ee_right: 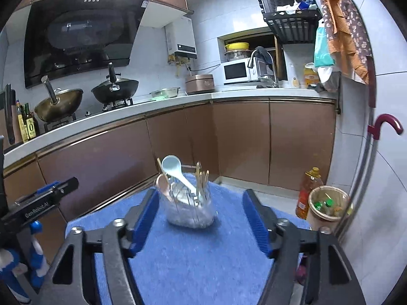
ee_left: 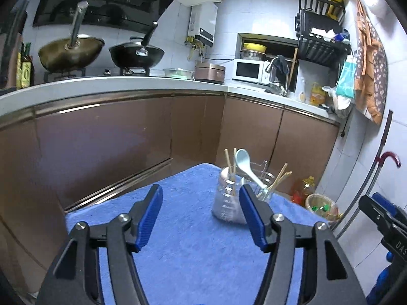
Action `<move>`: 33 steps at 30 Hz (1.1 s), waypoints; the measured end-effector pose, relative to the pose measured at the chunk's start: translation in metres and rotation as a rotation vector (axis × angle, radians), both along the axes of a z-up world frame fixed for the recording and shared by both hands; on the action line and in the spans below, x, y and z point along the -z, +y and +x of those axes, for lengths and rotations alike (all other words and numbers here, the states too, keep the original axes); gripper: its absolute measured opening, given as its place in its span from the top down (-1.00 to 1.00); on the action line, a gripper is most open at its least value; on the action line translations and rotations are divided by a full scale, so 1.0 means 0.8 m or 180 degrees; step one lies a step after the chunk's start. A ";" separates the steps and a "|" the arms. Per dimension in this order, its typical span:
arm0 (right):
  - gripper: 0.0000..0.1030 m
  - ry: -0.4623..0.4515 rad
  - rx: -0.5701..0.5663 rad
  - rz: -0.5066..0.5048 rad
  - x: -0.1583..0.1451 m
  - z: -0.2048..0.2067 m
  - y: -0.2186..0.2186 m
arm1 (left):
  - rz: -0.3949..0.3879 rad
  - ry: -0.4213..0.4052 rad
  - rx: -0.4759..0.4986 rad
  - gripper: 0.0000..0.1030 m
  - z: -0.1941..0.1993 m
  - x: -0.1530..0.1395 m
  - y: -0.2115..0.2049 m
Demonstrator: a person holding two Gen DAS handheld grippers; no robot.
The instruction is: Organize utensils
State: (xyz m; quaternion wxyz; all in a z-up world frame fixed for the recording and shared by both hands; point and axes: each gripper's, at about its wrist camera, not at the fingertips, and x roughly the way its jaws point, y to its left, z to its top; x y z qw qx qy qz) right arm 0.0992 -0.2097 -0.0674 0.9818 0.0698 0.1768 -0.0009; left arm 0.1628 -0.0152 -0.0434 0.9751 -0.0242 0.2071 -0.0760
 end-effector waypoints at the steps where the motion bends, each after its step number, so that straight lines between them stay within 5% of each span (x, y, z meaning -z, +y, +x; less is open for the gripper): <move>1: -0.39 0.0012 0.0002 -0.0029 0.001 -0.004 0.004 | 0.0058 -0.0019 -0.0029 -0.24 -0.009 0.000 0.002; 8: -1.00 0.0058 0.0010 -0.0247 0.009 -0.032 0.043 | 0.0314 -0.0132 -0.0207 -0.33 -0.056 -0.003 0.014; 18: -1.00 0.0024 0.0193 -0.0452 0.014 -0.051 0.062 | 0.0475 -0.0384 -0.0252 -0.37 -0.098 -0.016 0.023; 33: -1.00 -0.0269 0.0735 -0.0340 0.002 -0.076 0.029 | 0.0527 -0.0505 -0.0230 -0.37 -0.111 -0.020 0.022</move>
